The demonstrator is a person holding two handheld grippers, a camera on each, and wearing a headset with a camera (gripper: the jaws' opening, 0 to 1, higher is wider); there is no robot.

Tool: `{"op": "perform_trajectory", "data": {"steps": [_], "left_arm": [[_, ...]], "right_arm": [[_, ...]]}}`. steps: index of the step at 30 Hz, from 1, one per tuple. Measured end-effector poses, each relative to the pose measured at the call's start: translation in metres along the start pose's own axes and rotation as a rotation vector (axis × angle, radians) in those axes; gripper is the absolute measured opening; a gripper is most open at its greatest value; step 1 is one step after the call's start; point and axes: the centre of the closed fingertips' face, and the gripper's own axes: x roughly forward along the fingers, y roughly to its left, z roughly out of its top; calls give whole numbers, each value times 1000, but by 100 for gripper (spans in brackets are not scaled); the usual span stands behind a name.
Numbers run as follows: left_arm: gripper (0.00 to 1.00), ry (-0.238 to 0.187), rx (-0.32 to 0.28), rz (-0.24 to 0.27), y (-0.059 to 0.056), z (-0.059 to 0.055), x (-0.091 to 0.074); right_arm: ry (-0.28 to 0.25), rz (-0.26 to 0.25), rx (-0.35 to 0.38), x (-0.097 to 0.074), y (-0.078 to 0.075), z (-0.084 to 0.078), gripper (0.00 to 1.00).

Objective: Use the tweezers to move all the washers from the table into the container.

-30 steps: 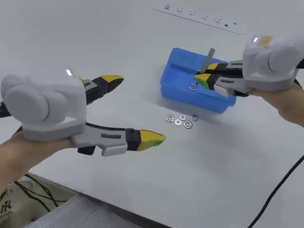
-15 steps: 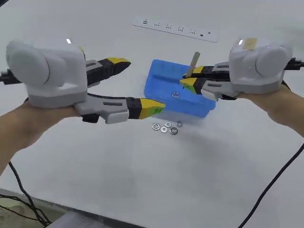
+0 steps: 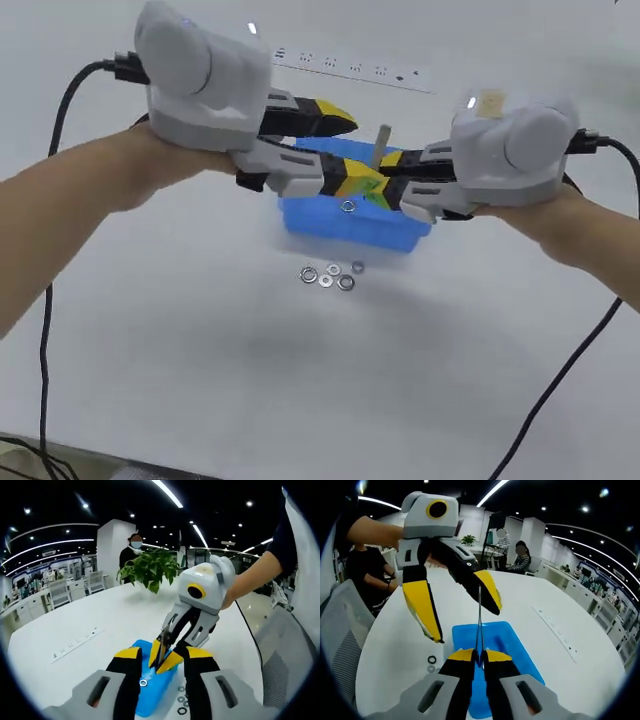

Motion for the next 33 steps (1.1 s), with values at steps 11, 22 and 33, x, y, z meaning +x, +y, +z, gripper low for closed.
{"op": "perform_trajectory", "data": {"steps": [11,22,33], "left_arm": [[22,7,124,-57,-1,9,-3],[9,21,136,-125,-4,14,-7],[6,10,209,-157,-5,14,-10]], "right_arm": [[4,55,-2,3,10,1,8],[9,68,3,4,10,0,8],[12,81,-3,4,11,0,8]]}}
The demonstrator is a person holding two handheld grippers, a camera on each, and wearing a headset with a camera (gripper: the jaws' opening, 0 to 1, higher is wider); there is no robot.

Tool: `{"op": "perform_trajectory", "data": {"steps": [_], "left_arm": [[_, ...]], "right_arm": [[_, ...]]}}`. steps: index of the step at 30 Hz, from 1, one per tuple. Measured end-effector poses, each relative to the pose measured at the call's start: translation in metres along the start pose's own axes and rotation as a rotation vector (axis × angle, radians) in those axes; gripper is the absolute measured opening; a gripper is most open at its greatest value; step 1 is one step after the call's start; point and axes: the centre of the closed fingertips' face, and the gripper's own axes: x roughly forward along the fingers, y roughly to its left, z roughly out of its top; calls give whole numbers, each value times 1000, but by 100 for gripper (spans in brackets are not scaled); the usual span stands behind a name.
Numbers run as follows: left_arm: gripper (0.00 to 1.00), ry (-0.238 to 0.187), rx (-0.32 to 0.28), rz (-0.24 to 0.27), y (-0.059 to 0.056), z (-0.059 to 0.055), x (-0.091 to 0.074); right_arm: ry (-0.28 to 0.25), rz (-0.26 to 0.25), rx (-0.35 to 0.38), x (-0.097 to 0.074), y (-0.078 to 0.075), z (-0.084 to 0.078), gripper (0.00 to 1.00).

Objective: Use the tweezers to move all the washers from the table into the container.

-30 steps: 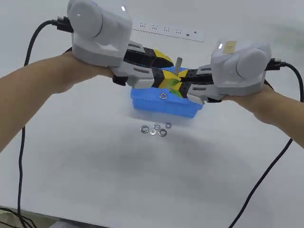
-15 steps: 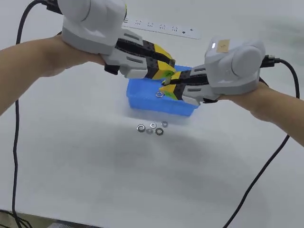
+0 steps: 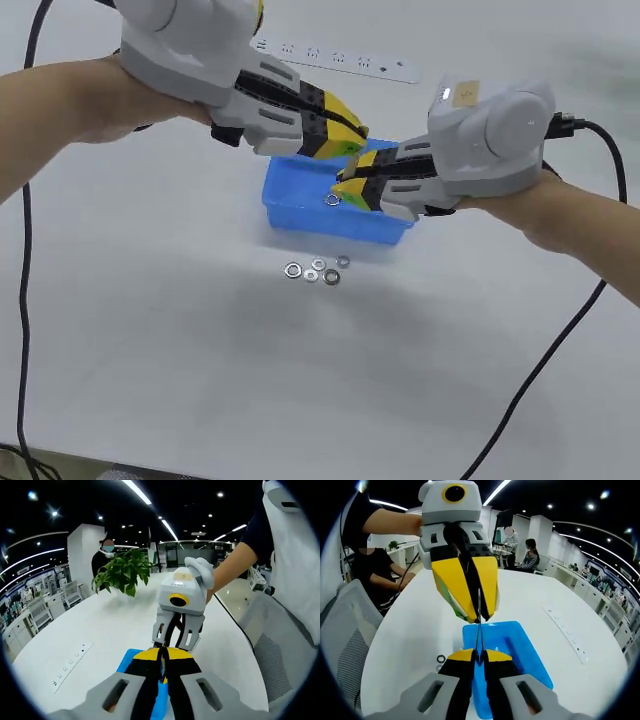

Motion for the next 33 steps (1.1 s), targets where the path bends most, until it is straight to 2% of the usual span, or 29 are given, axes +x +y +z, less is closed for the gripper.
{"op": "perform_trajectory", "data": {"steps": [6,17,21,25,30,33], "left_arm": [[5,-6,8,14,4,1,1],[4,-34,34,30,12,0,-2],[4,-24,26,33,12,-6,-1],[4,-20,29,42,13,-5,-2],[4,-30,35,61,17,-1,-5],[4,-35,35,67,15,1,-8]], "right_arm": [[7,-24,-37,-1,-3,1,11],[-4,-50,-12,-3,-7,6,14],[-20,-46,2,-4,-6,11,15],[-30,-50,17,-7,-6,15,20],[-9,-73,23,-13,-9,9,26],[29,-115,16,-22,-10,1,29]]}}
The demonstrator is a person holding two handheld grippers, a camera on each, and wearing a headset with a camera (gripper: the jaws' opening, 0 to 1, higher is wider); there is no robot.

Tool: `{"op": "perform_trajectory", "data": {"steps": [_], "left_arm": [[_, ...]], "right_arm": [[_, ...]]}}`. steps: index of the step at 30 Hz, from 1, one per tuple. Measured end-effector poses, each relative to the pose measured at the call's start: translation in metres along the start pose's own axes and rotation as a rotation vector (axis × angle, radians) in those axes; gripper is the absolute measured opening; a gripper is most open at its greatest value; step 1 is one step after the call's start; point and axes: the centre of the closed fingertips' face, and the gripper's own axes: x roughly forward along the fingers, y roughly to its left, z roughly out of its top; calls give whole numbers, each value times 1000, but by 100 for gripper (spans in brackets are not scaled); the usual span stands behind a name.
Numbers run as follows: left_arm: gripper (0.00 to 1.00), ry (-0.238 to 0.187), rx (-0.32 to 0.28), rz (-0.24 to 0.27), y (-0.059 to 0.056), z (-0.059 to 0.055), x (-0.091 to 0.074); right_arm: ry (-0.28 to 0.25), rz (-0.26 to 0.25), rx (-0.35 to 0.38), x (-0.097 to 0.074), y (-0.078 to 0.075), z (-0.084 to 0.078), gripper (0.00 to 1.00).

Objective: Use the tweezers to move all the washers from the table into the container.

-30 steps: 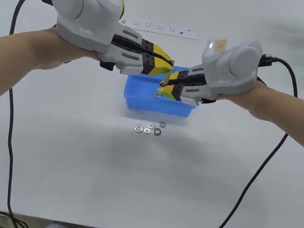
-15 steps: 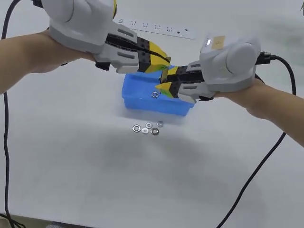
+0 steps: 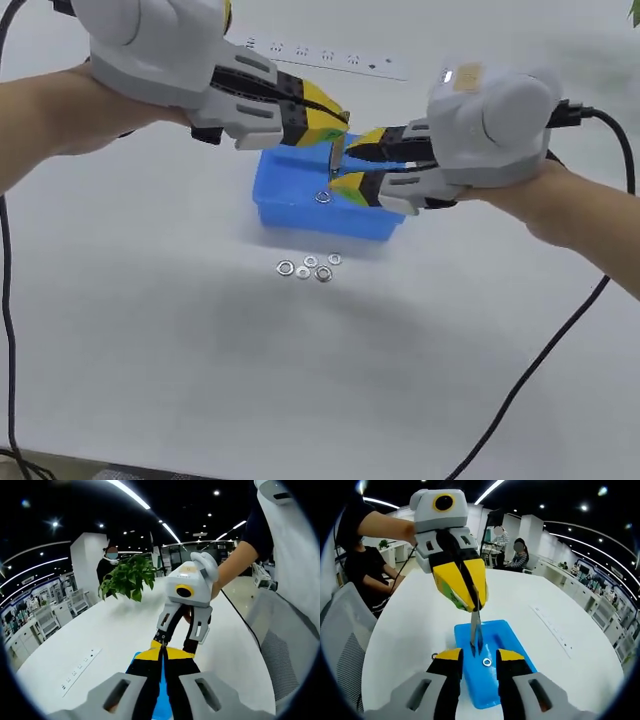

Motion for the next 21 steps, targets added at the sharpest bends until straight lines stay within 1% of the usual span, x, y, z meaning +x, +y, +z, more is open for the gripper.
{"op": "perform_trajectory", "data": {"steps": [2,3,5,7,8,11,14,16,19,21], "left_arm": [[4,-1,0,5,-3,-2,-1],[4,-9,-10,9,-4,-1,-2],[4,-26,-28,24,-7,3,-5],[4,-43,-42,42,-5,4,-8],[4,-47,-46,47,-6,5,-9],[5,-64,-51,56,-12,11,-13],[5,-69,-54,59,-19,12,-16],[5,-72,-59,59,-25,12,-18],[5,-80,-76,58,-33,12,-21],[5,-75,-81,59,-38,9,-22]], "right_arm": [[14,-19,15,-4,-1,-4,34],[13,-43,17,-8,-3,-5,36],[-2,-58,56,-16,-2,-6,40],[-23,-72,95,-23,-1,-6,43],[-29,-74,97,-26,-1,-6,45],[-24,-87,109,-35,3,-13,52],[-19,-94,144,-42,7,-22,58],[-19,-94,157,-47,10,-28,60],[-8,-99,200,-53,13,-38,65],[-23,-104,231,-57,15,-42,66]]}}
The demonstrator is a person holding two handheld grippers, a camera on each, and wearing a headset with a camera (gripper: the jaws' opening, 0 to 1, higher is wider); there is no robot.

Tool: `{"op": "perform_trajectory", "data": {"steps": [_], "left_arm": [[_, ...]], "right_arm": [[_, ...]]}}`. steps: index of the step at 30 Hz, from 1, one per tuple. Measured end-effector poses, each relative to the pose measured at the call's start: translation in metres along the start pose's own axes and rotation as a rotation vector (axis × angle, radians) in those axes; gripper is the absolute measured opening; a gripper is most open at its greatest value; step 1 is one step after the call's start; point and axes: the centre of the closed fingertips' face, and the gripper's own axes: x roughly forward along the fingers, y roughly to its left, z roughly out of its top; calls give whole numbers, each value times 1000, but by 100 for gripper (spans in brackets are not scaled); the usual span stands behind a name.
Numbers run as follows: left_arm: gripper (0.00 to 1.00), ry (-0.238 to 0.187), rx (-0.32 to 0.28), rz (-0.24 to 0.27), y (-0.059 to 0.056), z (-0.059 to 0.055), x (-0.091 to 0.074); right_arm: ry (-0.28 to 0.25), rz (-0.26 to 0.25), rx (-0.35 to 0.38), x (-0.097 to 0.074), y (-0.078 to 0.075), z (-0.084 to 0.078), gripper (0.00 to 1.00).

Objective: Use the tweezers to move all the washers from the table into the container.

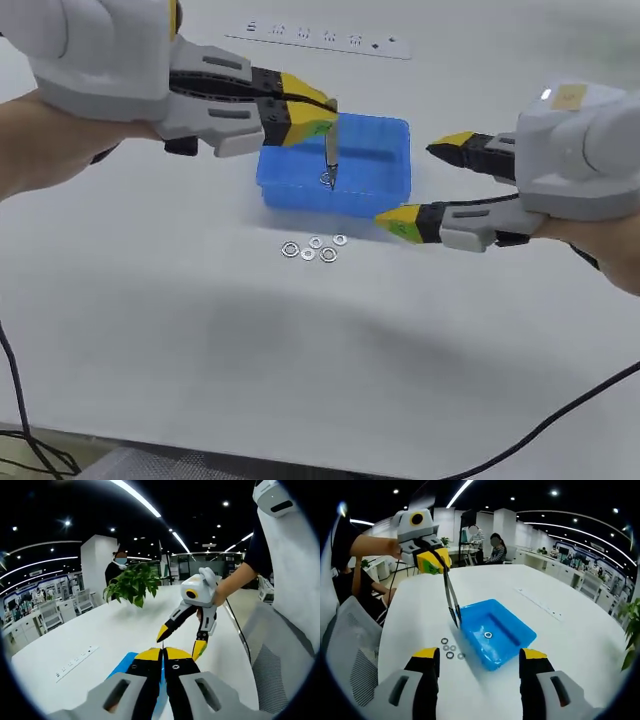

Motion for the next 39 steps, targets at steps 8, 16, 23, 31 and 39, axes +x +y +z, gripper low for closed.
{"op": "perform_trajectory", "data": {"steps": [8,16,23,31,39], "left_arm": [[5,-7,-29,0,-16,-5,3],[5,5,-61,6,-36,-24,9],[5,5,-102,9,-43,-32,12],[5,29,-105,11,-47,-38,19],[5,38,-104,23,-39,-44,24]], "right_arm": [[-20,12,39,-11,9,-10,67],[5,50,-18,-12,23,-22,70],[36,50,-40,-13,27,-33,70],[24,60,-3,-17,28,-40,69],[30,94,9,-12,34,-48,68]]}}
